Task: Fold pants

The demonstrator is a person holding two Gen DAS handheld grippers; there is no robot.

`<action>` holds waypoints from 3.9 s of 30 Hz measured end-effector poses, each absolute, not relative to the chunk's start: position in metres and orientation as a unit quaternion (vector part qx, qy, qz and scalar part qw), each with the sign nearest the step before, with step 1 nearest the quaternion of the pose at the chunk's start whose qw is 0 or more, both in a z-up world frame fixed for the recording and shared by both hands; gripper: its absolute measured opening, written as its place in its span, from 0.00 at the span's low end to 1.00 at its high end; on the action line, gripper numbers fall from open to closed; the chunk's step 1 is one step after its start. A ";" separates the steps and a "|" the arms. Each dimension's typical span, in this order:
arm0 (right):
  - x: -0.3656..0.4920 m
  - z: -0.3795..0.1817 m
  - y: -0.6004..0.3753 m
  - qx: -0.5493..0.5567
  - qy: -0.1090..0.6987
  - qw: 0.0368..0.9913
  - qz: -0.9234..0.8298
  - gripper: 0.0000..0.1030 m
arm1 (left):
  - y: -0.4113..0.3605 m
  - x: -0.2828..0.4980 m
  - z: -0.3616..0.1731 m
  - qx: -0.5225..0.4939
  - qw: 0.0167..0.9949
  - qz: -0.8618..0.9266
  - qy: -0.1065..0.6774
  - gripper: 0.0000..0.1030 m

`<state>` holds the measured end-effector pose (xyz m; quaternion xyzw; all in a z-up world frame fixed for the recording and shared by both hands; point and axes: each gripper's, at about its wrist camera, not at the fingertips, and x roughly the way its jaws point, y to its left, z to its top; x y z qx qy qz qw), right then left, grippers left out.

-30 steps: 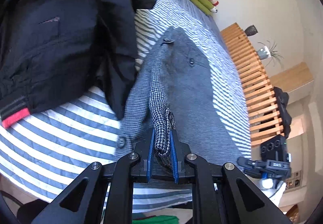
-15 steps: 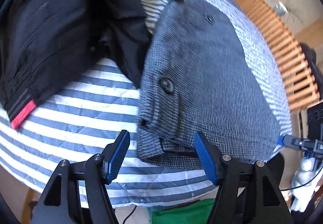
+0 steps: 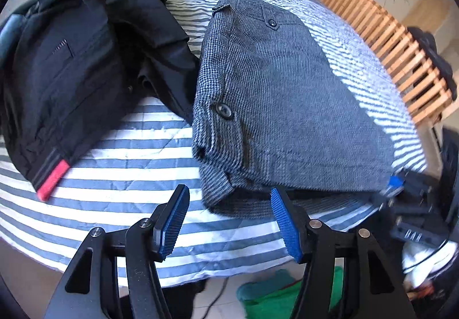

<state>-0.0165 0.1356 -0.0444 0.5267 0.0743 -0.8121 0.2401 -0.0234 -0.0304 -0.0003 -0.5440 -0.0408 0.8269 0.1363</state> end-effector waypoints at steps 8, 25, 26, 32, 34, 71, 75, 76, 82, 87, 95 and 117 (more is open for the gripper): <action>-0.022 -0.045 0.148 0.524 0.047 0.208 -0.824 0.38 | -0.004 -0.040 -0.017 -0.535 0.100 0.839 0.021 0.37; -0.004 -0.070 0.200 0.580 -0.030 0.165 -0.797 0.01 | -0.052 -0.019 -0.020 -0.554 0.129 0.819 -0.078 0.42; -0.002 -0.063 0.204 0.575 -0.025 0.169 -0.800 0.03 | -0.057 -0.017 -0.012 -0.547 0.131 0.823 -0.081 0.49; -0.017 -0.015 0.229 0.531 -0.130 0.230 -0.805 0.41 | -0.093 -0.033 0.017 -0.507 0.130 0.834 -0.178 0.56; -0.032 -0.016 0.220 0.541 -0.155 0.247 -0.789 0.43 | -0.096 -0.050 0.011 -0.513 0.136 0.823 -0.202 0.56; -0.136 -0.030 0.179 0.532 -0.093 0.285 -0.792 0.19 | -0.008 -0.156 0.053 -0.520 0.167 0.832 -0.101 0.41; -0.156 -0.083 0.150 0.589 -0.050 0.265 -0.762 0.19 | 0.007 -0.197 -0.007 -0.569 0.106 0.813 -0.065 0.39; -0.157 -0.092 0.155 0.597 -0.064 0.270 -0.753 0.19 | 0.004 -0.199 -0.015 -0.576 0.110 0.807 -0.074 0.36; -0.177 -0.063 0.198 0.573 -0.150 0.293 -0.751 0.37 | -0.013 -0.195 0.018 -0.539 0.128 0.822 -0.130 0.65; -0.213 -0.063 0.219 0.554 -0.157 0.250 -0.779 0.56 | -0.017 -0.224 0.013 -0.541 0.110 0.824 -0.130 0.78; -0.239 -0.102 0.223 0.587 -0.213 0.280 -0.729 0.57 | -0.018 -0.251 -0.018 -0.579 0.130 0.792 -0.145 0.86; -0.211 0.009 0.237 0.491 -0.267 0.355 -0.750 0.03 | -0.002 -0.204 0.092 -0.505 0.253 0.791 -0.235 0.15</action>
